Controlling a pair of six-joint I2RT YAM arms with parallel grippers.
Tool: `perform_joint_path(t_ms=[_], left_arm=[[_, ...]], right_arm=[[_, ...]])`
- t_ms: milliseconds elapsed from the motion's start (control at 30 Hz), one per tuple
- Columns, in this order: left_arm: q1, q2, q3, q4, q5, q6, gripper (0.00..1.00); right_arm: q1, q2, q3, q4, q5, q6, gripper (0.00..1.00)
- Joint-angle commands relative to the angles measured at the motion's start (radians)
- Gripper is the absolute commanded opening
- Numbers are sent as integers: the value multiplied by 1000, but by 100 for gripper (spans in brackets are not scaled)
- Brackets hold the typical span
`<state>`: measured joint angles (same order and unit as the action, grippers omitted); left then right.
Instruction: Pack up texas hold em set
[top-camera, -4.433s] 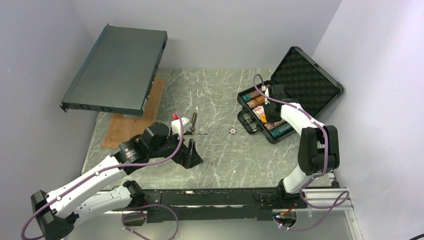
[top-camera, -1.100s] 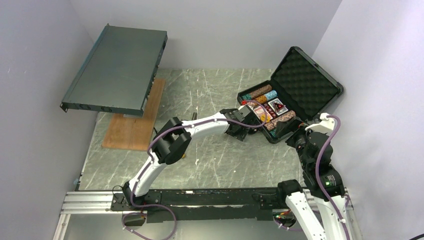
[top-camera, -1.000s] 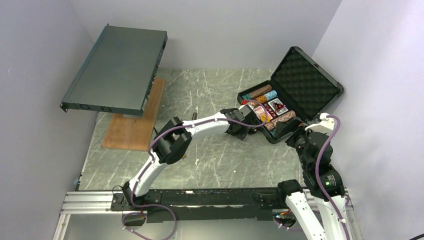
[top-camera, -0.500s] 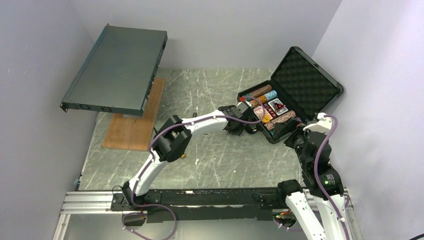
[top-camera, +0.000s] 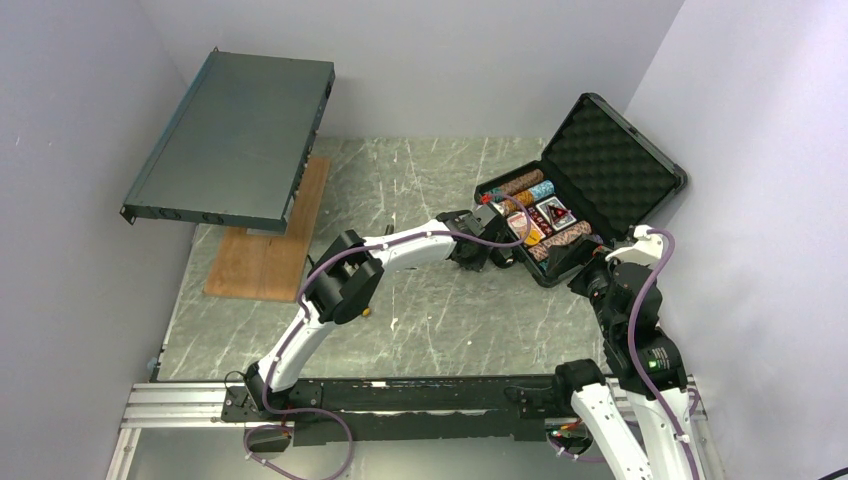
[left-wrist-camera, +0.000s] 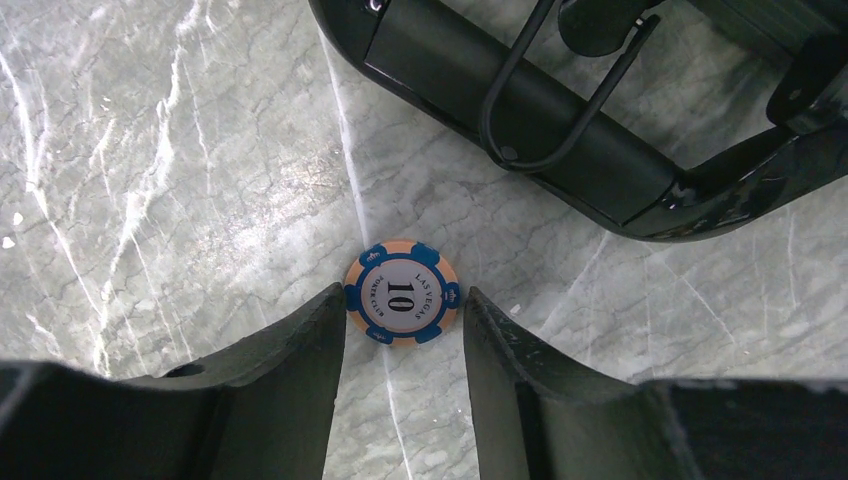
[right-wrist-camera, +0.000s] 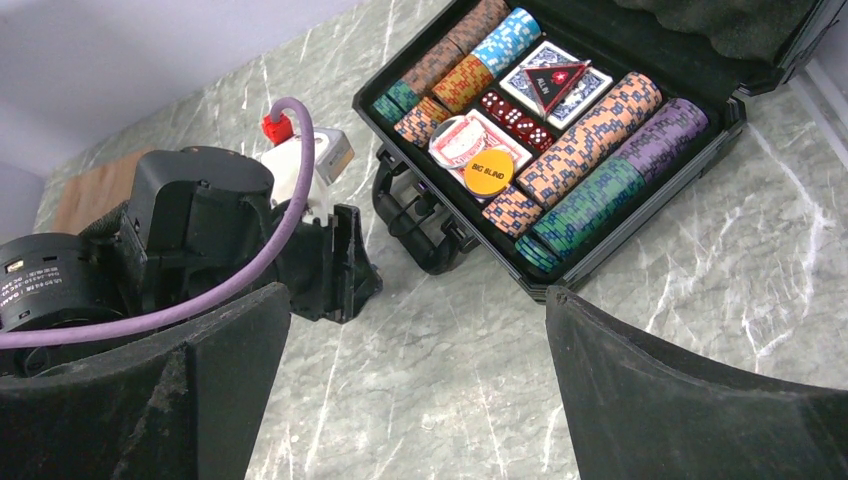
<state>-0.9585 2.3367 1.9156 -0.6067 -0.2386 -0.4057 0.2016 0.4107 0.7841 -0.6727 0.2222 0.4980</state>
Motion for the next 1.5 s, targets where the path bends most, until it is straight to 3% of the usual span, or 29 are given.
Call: perform_joint_path(t_ms=[0,267,800,1200,1467], left_arm=[[0,35,16,-32,46,5,51],[19,47,20,-59,99,-4,57],[20,42,38,-106,27,55,36],[37,-240,-165,-31,41,86,33],[39,-482,-362,23,47,147,28]], right_arm=[[-2,4,-2,27,-17,-12,100],[-2,12,-5,31,-24,-13,100],[-3,37,-22,61,-37,-12,100],[-2,123,-23,77,15,-23,100],[-37,282,21,69,-27,-21,100]])
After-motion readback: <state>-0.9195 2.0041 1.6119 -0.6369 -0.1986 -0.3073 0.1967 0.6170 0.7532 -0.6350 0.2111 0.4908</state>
